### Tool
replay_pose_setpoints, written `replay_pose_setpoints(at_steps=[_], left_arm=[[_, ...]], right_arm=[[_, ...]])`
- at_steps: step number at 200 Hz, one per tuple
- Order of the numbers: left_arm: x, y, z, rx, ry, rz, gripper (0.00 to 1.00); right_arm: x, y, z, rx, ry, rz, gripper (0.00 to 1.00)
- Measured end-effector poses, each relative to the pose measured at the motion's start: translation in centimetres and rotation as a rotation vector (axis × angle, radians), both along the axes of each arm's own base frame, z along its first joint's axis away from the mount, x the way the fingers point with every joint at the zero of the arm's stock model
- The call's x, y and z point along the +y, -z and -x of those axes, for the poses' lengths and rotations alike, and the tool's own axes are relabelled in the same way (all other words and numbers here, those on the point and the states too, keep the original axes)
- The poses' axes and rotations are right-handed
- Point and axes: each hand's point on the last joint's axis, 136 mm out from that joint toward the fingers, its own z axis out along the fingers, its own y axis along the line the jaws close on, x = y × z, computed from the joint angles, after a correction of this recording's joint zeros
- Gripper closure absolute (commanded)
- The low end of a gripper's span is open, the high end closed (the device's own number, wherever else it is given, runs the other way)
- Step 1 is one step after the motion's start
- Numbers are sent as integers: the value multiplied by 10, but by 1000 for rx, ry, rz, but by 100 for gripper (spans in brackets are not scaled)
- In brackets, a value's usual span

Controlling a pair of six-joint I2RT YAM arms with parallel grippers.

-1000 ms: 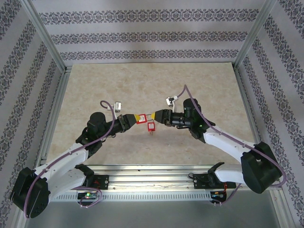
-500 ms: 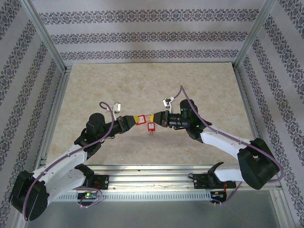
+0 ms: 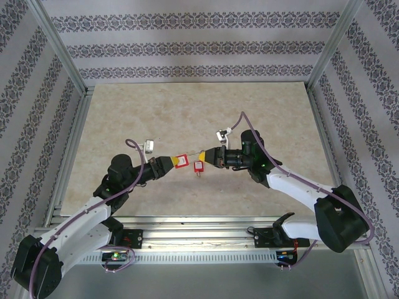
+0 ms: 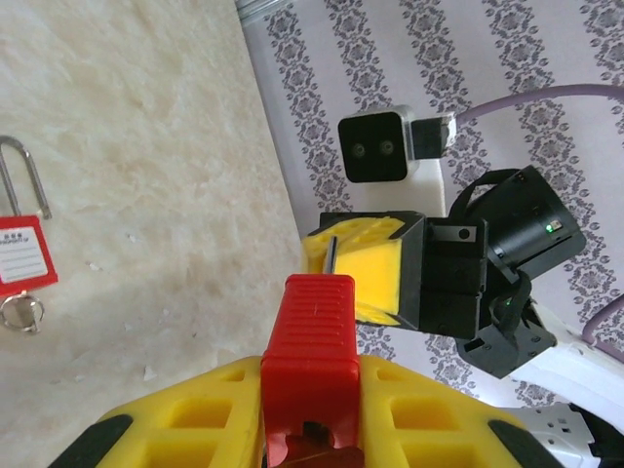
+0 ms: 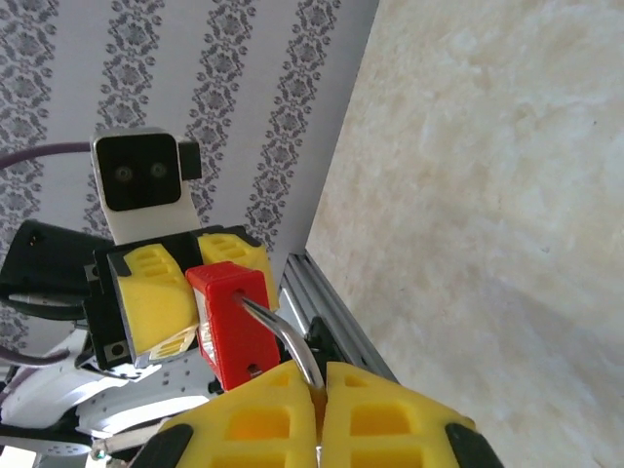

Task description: Unlock with the key

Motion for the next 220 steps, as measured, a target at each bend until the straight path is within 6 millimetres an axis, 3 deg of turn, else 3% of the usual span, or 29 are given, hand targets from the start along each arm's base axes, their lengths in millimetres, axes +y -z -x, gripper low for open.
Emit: replay_pose_setpoints(at_steps=[68,83,122,175,220], left_arm=[[1,-1,1,-12,5,-6,100],[1,0,1,-13,6,-7,100],[9,9,-4,14,-27,-36,100],[9,13,-4,19,-28,-48,100],[9,14,-4,22,-24,-48,100]], right_arm=[[-1,1,3,-4,-21,-1,100],[-1,1,3,-2,-21,-1,70],[-17,9,-15,-24,75,48,49],[-25,-3,-11,-150,110,95,39],[-14,8,2,-192,68,156,36]])
